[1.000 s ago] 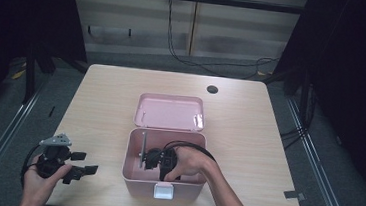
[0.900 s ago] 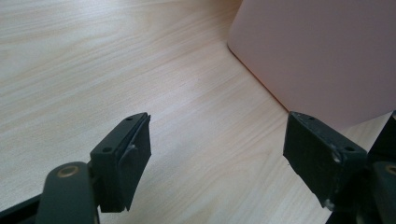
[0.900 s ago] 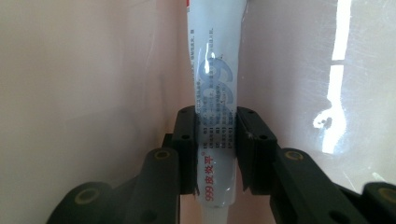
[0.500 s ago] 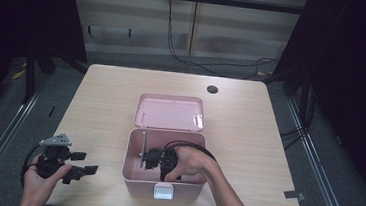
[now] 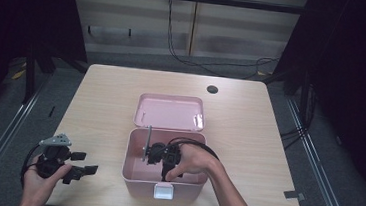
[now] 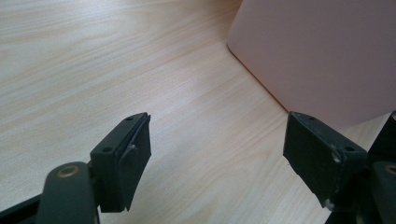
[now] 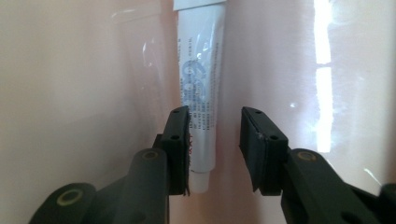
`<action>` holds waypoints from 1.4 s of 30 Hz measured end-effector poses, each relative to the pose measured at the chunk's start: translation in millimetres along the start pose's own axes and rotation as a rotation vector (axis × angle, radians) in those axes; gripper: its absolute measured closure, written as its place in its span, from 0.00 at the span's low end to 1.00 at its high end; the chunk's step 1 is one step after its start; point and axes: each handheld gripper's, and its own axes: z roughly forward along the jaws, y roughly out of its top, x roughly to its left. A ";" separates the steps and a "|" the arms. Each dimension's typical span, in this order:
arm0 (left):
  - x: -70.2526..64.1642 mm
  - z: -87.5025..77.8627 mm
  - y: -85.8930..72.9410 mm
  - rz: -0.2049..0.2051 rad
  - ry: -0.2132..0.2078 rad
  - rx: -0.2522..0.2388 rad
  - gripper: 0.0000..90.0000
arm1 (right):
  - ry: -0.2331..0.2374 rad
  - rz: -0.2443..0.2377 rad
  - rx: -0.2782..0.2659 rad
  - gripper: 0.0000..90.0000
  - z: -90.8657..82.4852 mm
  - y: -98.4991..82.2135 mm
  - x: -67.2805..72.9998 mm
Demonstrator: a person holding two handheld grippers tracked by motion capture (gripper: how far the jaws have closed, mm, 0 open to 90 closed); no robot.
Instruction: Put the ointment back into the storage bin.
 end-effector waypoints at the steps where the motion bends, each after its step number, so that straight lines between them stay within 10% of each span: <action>1: -0.2 0.2 0.0 -0.004 0.000 -0.002 0.26 | -0.002 0.010 -0.006 0.70 -1.6 -0.5 0.2; 42: -0.3 -0.1 0.2 0.002 -0.003 -0.002 0.26 | -0.138 0.087 -0.058 0.67 -62.6 -31.1 9.7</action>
